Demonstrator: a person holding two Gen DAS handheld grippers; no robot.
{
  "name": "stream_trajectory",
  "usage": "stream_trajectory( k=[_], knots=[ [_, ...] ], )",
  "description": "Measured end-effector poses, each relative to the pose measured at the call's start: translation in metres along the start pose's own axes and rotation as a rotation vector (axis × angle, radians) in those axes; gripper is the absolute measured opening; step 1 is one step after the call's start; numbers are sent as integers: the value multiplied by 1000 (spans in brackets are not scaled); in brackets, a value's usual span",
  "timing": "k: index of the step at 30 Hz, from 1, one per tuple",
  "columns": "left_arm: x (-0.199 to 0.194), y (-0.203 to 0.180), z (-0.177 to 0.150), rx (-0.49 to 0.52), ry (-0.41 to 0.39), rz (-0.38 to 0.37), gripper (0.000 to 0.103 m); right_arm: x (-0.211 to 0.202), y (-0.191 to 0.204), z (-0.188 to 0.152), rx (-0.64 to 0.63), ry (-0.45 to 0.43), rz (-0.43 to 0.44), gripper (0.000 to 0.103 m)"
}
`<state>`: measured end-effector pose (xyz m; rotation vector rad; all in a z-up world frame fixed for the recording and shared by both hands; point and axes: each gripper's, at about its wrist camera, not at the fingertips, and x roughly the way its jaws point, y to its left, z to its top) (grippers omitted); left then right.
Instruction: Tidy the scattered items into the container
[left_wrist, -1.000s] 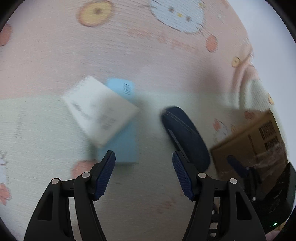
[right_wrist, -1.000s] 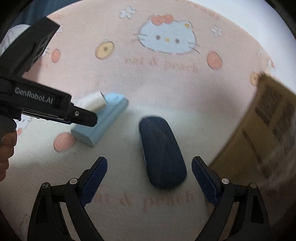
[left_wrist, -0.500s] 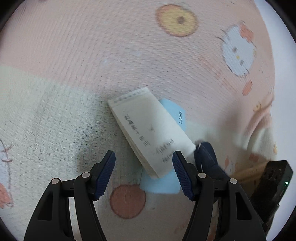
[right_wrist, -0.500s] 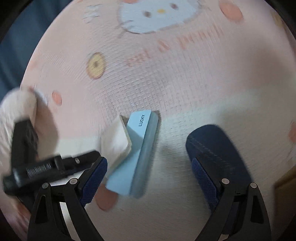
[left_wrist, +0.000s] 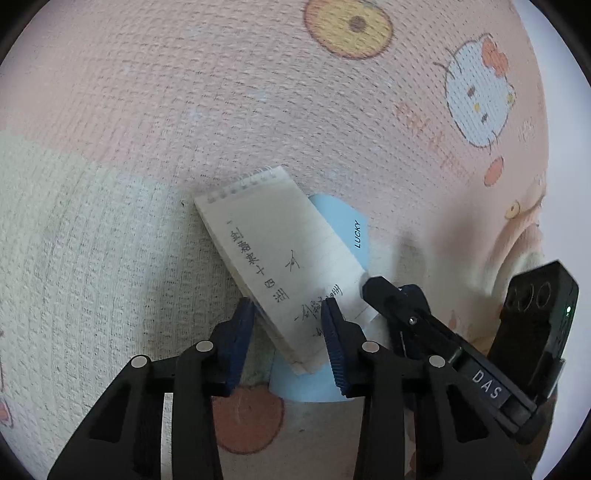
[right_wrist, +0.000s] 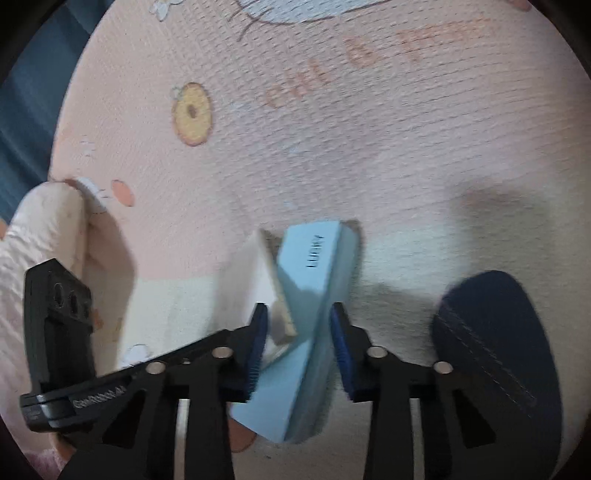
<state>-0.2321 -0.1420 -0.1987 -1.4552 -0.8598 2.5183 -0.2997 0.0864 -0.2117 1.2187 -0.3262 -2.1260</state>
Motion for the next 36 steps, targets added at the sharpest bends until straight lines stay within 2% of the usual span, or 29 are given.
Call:
stream_trajectory(
  k=[1,3,7,11,15,19,24,26,29,34,36],
  knots=[
    [0,-1,0,2,-1,0,41,0,0,0,-6,-2,1,25],
    [-1,-3,-2,2,-6,-5,35,-1,2,-1,-4,7,38,15],
    [-5,-10,-9,31,-6,-19,33,-14,11,-10,-23,7,28,13],
    [-12,-21,-20,56,7,-44,32,-37,20,-26,-76,-26,-39,13],
    [-16,-42,-37,122,32,-69,31,-69,10,-48,-28,-41,-65,13],
    [-23,-50,-62,165,86,-94,31,-100,-2,-71,27,-27,-70,13],
    [-28,-65,-88,233,117,-102,31,-118,-13,-90,86,-10,-99,13],
    [-25,-71,-97,254,135,-104,31,-127,-12,-99,81,-20,-133,13],
    [-17,-79,-109,257,177,-96,30,-128,-7,-113,47,27,-195,13],
    [-9,-82,-126,237,250,-102,30,-141,-8,-137,9,64,-227,13],
    [-7,-84,-136,242,272,-121,27,-143,-10,-143,6,83,-255,13]
  ],
)
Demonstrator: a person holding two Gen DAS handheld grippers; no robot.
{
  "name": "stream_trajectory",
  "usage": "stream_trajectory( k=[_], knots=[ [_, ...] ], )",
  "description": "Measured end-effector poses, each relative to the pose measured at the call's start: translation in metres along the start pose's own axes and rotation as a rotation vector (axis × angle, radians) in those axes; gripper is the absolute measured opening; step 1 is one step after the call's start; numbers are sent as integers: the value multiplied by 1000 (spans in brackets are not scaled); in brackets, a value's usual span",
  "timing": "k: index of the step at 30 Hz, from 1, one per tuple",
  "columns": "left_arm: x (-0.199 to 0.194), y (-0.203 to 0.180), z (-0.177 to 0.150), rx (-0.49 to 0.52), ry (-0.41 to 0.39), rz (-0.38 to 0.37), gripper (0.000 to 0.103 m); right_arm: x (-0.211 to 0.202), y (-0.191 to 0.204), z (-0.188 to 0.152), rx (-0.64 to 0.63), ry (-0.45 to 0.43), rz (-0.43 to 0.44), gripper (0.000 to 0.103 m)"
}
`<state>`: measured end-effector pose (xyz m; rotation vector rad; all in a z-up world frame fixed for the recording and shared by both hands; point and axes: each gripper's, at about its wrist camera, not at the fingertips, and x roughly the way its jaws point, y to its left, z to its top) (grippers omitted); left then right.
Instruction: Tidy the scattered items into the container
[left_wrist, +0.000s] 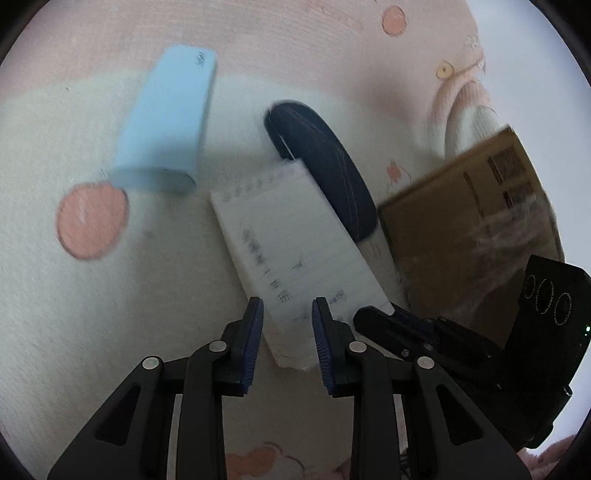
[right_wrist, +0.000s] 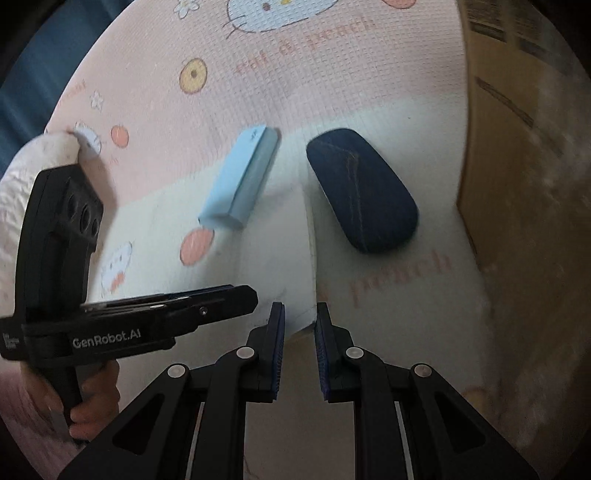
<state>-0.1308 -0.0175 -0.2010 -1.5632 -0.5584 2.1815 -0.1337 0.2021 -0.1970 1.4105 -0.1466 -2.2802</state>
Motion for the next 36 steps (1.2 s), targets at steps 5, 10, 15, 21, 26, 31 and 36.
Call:
stream_trajectory(
  k=[5,10,15,21,26,31,36],
  knots=[
    [12,-13,-9,47,33,39,27,8,-19,-16,13,51,-93,13],
    [9,-16,14,103,10,91,34,-2,-25,-29,38,20,-111,14],
    [1,-10,55,202,-81,160,41,7,-3,-39,-79,49,-182,14],
    [24,2,78,202,3,101,41,20,14,-38,-125,76,-180,14],
    [41,-2,74,327,38,173,41,29,15,-26,-135,71,-175,14],
    [29,8,67,280,50,183,41,31,8,-20,-125,56,-160,13],
    [9,28,46,234,93,181,41,32,-1,-10,-102,28,-176,13]
  ],
)
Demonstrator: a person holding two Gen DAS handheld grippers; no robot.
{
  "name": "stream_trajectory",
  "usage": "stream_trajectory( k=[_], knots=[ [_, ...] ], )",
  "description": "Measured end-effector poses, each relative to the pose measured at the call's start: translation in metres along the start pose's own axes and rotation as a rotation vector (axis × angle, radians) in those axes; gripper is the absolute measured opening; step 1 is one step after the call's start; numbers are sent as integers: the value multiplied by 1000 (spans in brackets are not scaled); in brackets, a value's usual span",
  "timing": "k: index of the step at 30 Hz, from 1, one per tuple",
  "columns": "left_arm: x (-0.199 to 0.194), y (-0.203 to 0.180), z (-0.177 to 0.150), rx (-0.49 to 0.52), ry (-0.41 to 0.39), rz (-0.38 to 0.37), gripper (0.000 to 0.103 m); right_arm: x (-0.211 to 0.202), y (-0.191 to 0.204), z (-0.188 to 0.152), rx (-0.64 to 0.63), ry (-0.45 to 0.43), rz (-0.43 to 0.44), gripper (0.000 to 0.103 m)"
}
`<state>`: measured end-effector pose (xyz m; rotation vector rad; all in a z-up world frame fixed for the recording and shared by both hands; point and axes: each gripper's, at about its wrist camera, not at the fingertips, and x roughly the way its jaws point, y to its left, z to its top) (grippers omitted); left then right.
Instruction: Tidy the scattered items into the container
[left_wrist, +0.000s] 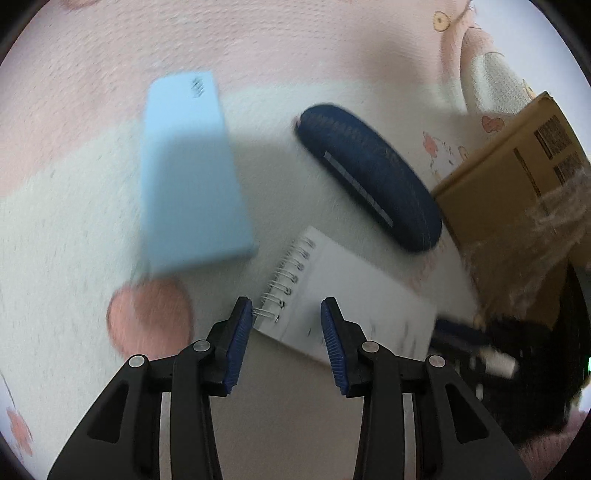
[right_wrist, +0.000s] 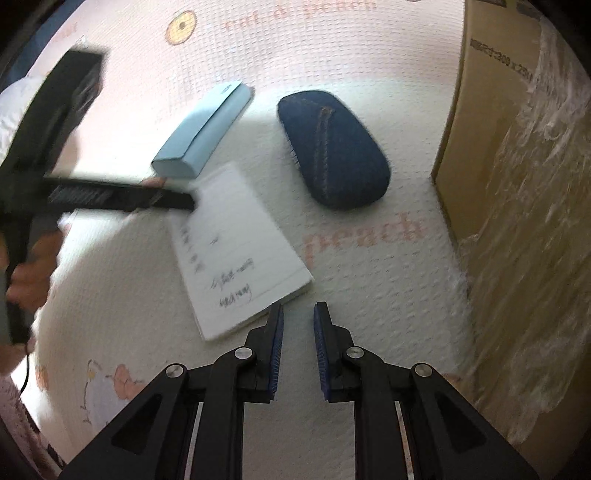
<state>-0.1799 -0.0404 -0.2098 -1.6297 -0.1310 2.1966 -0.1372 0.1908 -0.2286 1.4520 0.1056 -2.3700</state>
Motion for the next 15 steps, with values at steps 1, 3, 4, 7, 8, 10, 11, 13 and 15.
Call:
stream_trajectory(
  k=[1,3,4,7,8,10,11,13,15],
  knots=[
    [-3,2,-7,-10,10,-2,41,2,-3,3,19,-9,0,13],
    [-7,2,-20,-27,20,5,41,5,-10,9,82,-20,17,13],
    [-8,1,-25,-37,23,9,41,5,-15,12,116,-26,30,13],
    [-10,-5,-35,-46,34,15,41,5,-23,15,187,-33,62,13],
    [-10,-6,-38,-43,36,17,41,4,-25,15,198,-32,68,13],
    [-11,-8,-40,-45,39,18,41,1,-25,13,213,-32,76,14],
    [-11,-7,-40,-49,40,17,41,-3,-24,10,213,-31,76,14],
    [-10,-6,-37,-62,55,9,41,-7,-22,6,209,-37,84,14],
    [-12,-2,-34,-71,62,-2,41,-13,-20,-2,217,-39,100,21]
  ],
)
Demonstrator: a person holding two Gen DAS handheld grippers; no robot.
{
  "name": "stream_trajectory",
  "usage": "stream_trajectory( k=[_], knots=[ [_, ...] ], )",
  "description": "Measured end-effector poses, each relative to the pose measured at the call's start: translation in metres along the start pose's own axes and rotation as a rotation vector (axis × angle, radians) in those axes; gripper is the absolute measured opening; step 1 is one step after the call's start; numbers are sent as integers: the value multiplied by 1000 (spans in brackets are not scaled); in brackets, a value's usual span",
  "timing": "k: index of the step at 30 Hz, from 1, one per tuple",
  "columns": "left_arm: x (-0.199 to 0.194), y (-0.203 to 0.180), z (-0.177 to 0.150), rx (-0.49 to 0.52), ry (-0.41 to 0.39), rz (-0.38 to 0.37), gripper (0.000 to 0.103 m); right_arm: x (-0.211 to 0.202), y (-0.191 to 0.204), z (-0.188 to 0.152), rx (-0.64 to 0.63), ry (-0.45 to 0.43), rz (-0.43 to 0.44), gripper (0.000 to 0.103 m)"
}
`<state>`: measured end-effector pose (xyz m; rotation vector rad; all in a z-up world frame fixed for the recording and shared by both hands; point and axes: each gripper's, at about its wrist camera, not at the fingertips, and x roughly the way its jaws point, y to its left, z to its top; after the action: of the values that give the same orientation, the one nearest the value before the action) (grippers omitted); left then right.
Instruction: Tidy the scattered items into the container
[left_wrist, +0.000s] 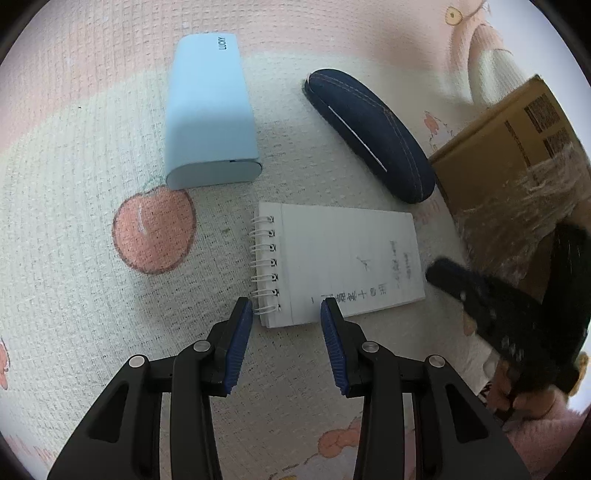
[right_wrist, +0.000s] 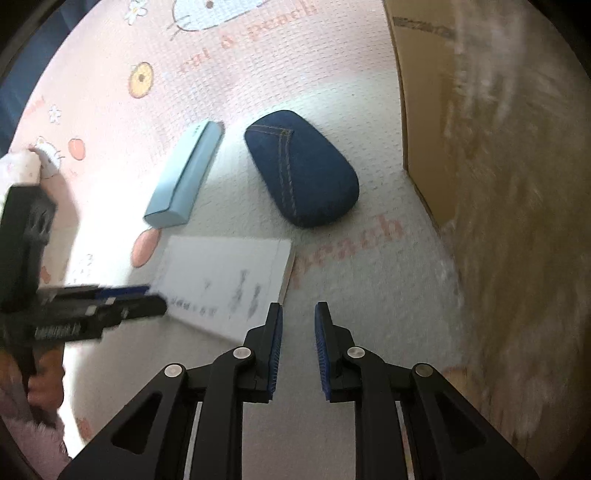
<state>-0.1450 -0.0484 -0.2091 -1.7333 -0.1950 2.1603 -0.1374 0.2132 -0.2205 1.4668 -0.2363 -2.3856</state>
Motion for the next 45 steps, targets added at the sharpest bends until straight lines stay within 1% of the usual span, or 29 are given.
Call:
stream_trajectory(
  k=[1,2,3,4,5,6,7,8,10,11,13,14,16,18,21,22,24,25,26,28,32,35,36,38,40,43,45],
  knots=[
    [-1,2,2,-4,-2,2,41,-1,-1,-3,12,-2,5,30],
    [-2,3,3,-10,-8,5,41,-2,-4,-5,32,-3,30,43],
    [-2,4,5,-15,-13,4,41,-5,-7,-9,48,-5,52,48],
    [-3,6,6,-21,-16,-2,41,-4,-10,-9,72,-8,93,53],
    [-3,7,8,-29,-19,-12,41,-1,-12,-8,82,-11,129,54],
    [-2,8,9,-37,-21,-22,41,2,-14,-7,98,-20,188,54],
    [-1,8,11,-43,-23,-38,41,4,-15,-5,116,-18,212,54],
    [-1,8,12,-44,-23,-45,41,8,-16,-4,130,-8,218,55],
    [2,7,14,-36,-26,-45,41,12,-16,-1,134,-36,238,55],
    [3,7,15,-34,-26,-46,41,14,-16,0,138,-33,242,55],
    [4,10,15,-40,-33,-60,41,19,-15,1,147,-32,266,56],
    [5,10,16,-40,-35,-69,41,20,-15,1,153,-35,279,59],
    [5,13,15,-42,-36,-91,41,20,-19,0,178,-43,328,60],
    [11,9,19,-50,-35,-108,41,21,-20,1,175,-38,339,60],
    [11,10,17,-52,-46,-116,41,13,-16,-2,198,-23,353,59],
    [7,14,12,-44,-55,-110,40,10,-14,-3,195,-22,342,56],
    [1,18,5,-33,-70,-103,38,8,-15,-5,179,-11,298,43],
    [3,16,6,-39,-72,-104,38,10,-15,-7,181,13,260,32],
    [4,17,10,-52,-73,-109,38,11,-16,-9,184,20,257,26],
    [4,20,12,-87,-72,-125,38,15,-19,-9,190,27,264,22],
    [2,27,9,-120,-39,-177,38,22,-19,-5,190,55,268,22],
    [11,27,10,-161,-37,-204,38,26,-20,-6,235,38,305,22],
    [12,28,10,-175,-37,-206,37,26,-20,-7,260,26,326,22],
    [16,20,10,-176,-38,-186,35,19,-21,-11,281,-11,354,22],
    [14,20,11,-160,-37,-168,35,11,-20,-15,276,-39,391,22],
    [13,18,14,-128,-34,-149,35,14,-28,-24,313,2,428,22],
    [13,9,14,-61,-32,-97,35,19,-31,-31,328,30,419,22]
  ],
)
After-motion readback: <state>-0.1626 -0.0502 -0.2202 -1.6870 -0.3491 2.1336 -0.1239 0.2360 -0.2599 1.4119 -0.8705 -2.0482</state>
